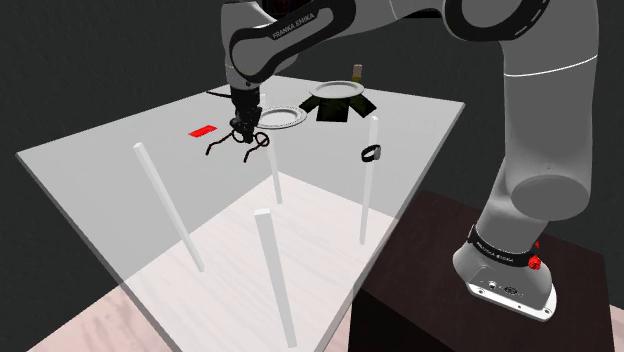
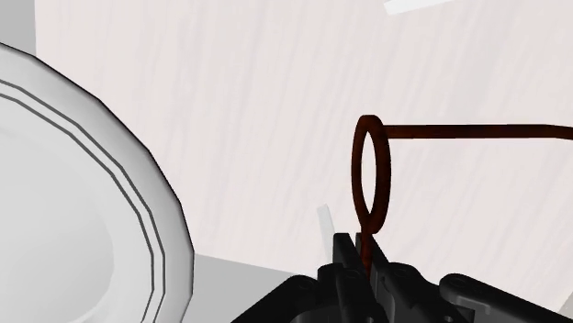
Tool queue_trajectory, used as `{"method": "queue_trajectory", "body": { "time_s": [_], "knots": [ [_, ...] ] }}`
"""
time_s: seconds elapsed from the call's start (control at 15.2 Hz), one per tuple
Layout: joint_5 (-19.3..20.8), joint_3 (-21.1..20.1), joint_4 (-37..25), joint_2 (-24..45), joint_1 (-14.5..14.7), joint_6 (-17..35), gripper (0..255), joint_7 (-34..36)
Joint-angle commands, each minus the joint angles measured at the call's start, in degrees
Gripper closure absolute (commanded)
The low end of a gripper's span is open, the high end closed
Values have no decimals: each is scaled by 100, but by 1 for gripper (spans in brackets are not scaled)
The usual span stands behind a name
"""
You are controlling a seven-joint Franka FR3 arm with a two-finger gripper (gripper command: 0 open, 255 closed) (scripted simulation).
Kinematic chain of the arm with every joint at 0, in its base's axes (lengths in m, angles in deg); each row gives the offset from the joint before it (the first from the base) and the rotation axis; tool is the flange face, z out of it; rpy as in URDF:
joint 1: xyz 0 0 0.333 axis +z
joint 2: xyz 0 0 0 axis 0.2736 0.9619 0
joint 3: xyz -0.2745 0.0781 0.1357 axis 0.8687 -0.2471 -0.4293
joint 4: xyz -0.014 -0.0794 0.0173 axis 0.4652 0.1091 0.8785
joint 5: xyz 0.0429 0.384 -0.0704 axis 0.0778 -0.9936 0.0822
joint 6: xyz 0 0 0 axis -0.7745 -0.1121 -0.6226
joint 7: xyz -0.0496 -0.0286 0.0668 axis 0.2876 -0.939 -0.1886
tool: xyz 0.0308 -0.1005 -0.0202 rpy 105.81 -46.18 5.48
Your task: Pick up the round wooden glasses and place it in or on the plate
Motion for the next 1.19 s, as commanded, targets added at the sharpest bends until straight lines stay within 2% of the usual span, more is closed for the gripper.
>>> {"method": "queue_trajectory", "body": {
  "time_s": [0.0, 0.13, 1.12],
  "knots": [
    [0, -1, 0, 2, 1, -1, 255, 0],
    [-1, -1, 3, 0, 0, 1, 255, 0],
    [-50, -27, -967, -132, 18, -1097, 255, -44]
  ]
}}
